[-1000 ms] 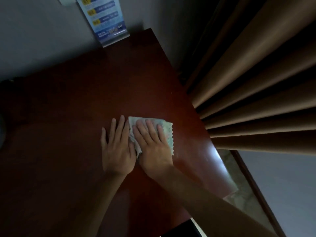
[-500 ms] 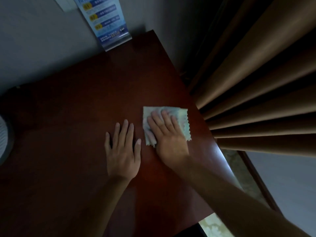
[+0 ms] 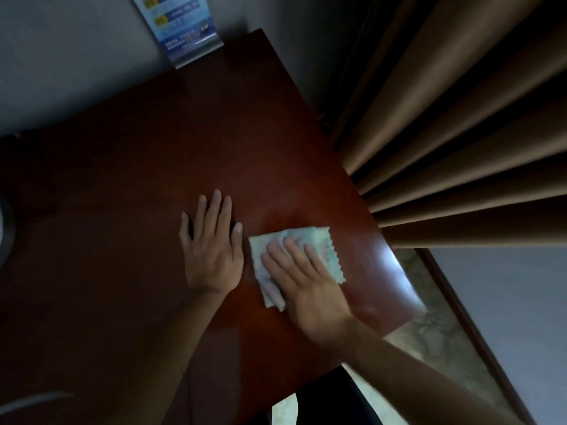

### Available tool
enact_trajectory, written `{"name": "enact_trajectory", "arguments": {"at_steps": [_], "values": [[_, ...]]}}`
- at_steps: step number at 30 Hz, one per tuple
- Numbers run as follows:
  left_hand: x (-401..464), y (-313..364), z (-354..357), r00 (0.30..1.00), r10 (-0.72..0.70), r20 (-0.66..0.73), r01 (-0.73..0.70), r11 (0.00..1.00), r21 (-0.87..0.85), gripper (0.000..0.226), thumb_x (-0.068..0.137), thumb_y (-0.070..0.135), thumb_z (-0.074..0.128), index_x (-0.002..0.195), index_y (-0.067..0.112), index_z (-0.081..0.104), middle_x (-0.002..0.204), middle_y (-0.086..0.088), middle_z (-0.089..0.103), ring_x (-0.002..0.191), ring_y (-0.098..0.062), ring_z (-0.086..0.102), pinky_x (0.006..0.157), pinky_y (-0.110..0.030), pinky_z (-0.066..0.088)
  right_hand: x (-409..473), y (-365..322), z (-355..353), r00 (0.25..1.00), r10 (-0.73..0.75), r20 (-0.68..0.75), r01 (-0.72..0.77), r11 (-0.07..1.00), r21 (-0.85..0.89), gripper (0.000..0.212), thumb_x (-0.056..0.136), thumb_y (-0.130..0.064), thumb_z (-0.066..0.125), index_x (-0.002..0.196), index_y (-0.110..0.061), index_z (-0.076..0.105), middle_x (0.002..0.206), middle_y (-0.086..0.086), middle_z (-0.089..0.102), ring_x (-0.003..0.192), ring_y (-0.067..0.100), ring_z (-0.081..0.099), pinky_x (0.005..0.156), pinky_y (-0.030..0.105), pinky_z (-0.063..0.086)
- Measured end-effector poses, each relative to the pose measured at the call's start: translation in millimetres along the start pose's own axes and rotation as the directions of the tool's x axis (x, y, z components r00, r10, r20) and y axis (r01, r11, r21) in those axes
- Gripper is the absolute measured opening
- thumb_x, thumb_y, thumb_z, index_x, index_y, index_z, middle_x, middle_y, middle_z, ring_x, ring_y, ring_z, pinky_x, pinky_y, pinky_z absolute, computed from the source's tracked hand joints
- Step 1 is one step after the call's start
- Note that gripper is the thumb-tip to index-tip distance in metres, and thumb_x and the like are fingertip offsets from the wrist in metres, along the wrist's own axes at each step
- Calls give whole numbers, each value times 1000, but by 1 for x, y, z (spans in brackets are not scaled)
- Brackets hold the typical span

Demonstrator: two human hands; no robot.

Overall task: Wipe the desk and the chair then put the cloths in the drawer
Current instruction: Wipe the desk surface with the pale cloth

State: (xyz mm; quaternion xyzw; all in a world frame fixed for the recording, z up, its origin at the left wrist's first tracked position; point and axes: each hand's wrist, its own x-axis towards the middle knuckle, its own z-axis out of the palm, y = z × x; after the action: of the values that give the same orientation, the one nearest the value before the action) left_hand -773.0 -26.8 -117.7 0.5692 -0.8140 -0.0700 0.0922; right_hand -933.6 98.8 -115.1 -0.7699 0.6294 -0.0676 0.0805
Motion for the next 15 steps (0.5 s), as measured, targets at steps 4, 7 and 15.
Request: {"name": "enact_trajectory", "arguments": {"at_steps": [4, 7, 15], "values": [[2, 1, -1, 1000, -7, 29, 7, 1000, -2, 52, 105, 37, 31, 149, 11, 41, 159, -7, 35, 151, -25, 23, 122, -52, 13, 39, 72, -6, 976, 142, -163, -150, 988, -41, 65, 88, -24, 70, 147, -13, 43, 154, 8, 39, 145, 32, 31, 116, 52, 26], [0, 3, -4, 998, -18, 62, 19, 1000, -12, 53, 105, 38, 27, 150, 11, 39, 160, -6, 32, 151, -24, 21, 122, -52, 11, 46, 64, -11, 935, 295, -199, -297, 955, 21, 57, 93, -25, 49, 146, -9, 43, 154, 12, 39, 145, 36, 28, 118, 53, 20], [-21, 26, -12, 987, 146, 69, -144, 989, -34, 49, 100, 28, 38, 144, 12, 49, 156, -7, 41, 146, -24, 33, 117, -54, 24, -70, 35, 2, 958, 229, -170, -214, 971, 103, 49, 99, -32, 55, 145, -17, 45, 153, 6, 40, 146, 28, 29, 120, 48, 21]]}}
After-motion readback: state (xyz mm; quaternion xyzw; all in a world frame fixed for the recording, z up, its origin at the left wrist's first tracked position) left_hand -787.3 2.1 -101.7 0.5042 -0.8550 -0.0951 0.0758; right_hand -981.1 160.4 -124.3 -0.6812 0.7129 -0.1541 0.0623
